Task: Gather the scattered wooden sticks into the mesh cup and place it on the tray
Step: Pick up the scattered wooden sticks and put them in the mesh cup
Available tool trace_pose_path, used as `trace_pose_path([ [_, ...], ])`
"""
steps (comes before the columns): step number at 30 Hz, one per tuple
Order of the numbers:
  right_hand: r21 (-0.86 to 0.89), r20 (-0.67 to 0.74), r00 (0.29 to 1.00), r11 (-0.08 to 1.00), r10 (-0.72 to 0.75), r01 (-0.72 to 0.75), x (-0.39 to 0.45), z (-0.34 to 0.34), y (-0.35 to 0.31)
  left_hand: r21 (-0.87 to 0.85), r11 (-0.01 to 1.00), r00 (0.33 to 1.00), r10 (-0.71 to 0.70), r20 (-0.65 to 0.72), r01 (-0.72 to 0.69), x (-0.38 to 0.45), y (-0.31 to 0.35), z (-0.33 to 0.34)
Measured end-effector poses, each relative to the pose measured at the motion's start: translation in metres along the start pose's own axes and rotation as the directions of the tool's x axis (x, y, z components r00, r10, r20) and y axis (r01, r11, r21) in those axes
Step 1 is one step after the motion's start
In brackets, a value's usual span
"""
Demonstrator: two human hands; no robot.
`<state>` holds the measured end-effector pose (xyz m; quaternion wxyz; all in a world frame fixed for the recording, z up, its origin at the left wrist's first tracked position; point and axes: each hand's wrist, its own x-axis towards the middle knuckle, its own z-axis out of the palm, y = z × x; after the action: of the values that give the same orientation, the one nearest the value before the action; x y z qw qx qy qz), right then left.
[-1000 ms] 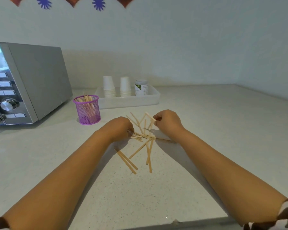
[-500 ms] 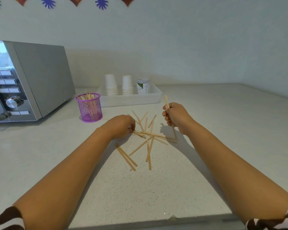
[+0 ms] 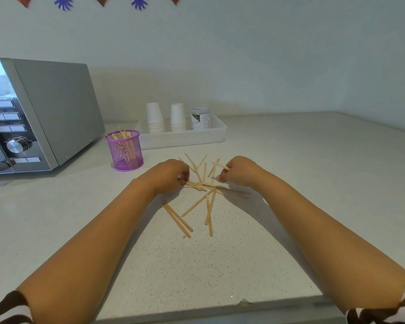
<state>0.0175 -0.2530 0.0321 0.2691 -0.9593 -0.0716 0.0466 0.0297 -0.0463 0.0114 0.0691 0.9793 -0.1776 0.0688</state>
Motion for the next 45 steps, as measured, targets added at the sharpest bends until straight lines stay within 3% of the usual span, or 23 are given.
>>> trace_pose_path([
  [3,-0.163,0.033,0.999,0.986,0.030,-0.025,-0.005,0.005,-0.005,0.000,1.000,1.000,0.011,-0.029,-0.011,0.000,0.001,0.000],
  [6,-0.271,-0.035,0.998,0.961,0.052,-0.060,-0.009,0.008,-0.010,0.016,1.000,0.999,0.022,-0.034,-0.022,0.000,0.002,0.001],
  [11,-0.343,-0.122,0.990,0.933,0.074,-0.112,-0.013,0.011,-0.014,0.046,0.999,0.997,0.021,-0.073,-0.018,0.000,0.001,0.000],
  [19,-0.456,0.010,0.996,0.887,0.090,-0.075,-0.013,0.014,-0.014,0.074,0.997,0.999,0.006,-0.042,-0.003,0.000,0.001,0.004],
  [31,-0.502,-0.003,1.000,0.865,-0.004,0.001,-0.015,0.016,-0.011,0.141,0.989,0.993,0.058,-0.100,-0.044,-0.006,0.000,0.005],
  [36,-0.316,-0.085,0.996,0.949,-0.034,0.005,-0.008,0.011,-0.006,0.091,0.996,0.980,0.001,-0.197,0.017,-0.011,0.001,0.002],
  [40,-0.130,-0.241,0.966,0.990,-0.093,0.063,-0.003,0.003,-0.003,-0.201,0.979,0.950,-0.106,-0.292,0.047,-0.015,0.003,-0.004],
  [43,0.100,-0.329,0.942,0.989,-0.070,0.108,0.000,-0.004,-0.002,-0.513,0.856,0.885,-0.287,-0.367,0.065,-0.016,0.005,-0.015],
  [45,0.362,-0.360,0.933,0.919,-0.020,0.159,0.002,-0.006,-0.004,-0.677,0.732,0.833,-0.423,-0.357,0.081,-0.017,0.001,-0.027],
])
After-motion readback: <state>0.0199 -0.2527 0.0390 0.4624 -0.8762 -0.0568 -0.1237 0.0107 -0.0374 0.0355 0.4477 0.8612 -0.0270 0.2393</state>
